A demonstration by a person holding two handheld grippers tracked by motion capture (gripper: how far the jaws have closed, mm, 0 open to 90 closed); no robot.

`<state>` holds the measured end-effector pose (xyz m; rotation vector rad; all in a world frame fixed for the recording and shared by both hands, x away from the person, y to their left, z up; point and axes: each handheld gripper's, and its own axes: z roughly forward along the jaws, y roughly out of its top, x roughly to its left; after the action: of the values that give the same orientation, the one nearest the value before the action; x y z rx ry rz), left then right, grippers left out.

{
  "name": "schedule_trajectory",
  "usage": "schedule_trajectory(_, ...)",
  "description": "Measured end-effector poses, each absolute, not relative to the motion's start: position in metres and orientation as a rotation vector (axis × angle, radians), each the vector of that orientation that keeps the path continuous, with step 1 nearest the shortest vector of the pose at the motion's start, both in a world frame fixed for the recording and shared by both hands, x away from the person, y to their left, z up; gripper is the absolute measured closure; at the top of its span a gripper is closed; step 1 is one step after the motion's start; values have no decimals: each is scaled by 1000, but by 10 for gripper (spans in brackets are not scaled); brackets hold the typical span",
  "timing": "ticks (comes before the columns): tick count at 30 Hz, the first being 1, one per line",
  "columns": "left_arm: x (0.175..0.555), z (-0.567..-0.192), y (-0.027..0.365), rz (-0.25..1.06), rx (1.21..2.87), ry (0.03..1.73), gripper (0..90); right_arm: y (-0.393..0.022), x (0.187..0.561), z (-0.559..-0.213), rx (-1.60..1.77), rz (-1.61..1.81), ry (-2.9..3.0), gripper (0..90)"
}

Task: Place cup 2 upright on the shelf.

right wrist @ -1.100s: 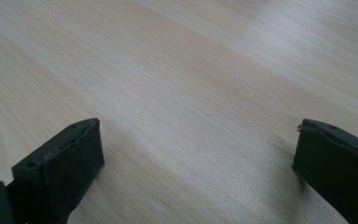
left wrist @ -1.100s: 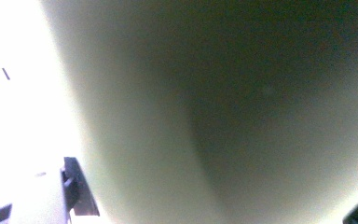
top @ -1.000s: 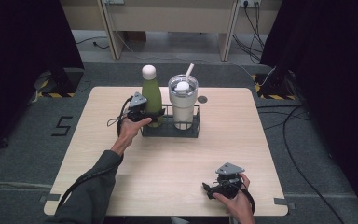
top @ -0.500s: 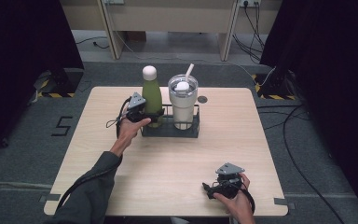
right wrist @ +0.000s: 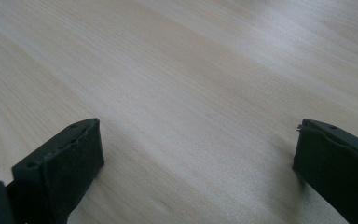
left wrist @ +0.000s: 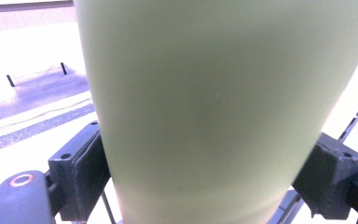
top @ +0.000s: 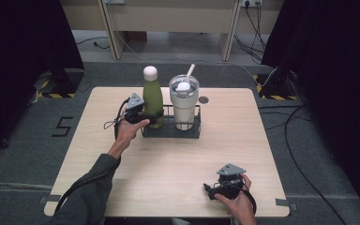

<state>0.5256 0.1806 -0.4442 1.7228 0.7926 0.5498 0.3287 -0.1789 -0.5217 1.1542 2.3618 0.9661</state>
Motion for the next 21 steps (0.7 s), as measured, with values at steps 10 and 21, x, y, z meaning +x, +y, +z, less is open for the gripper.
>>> schedule_trajectory(10,520,-441,184,545,1735,798,145,-179,329,-522,1154,966,2362,18)
schedule_trajectory(21,515,-440,192,523,1729,807,145,-179,329,-522,1153,965,2362,18)
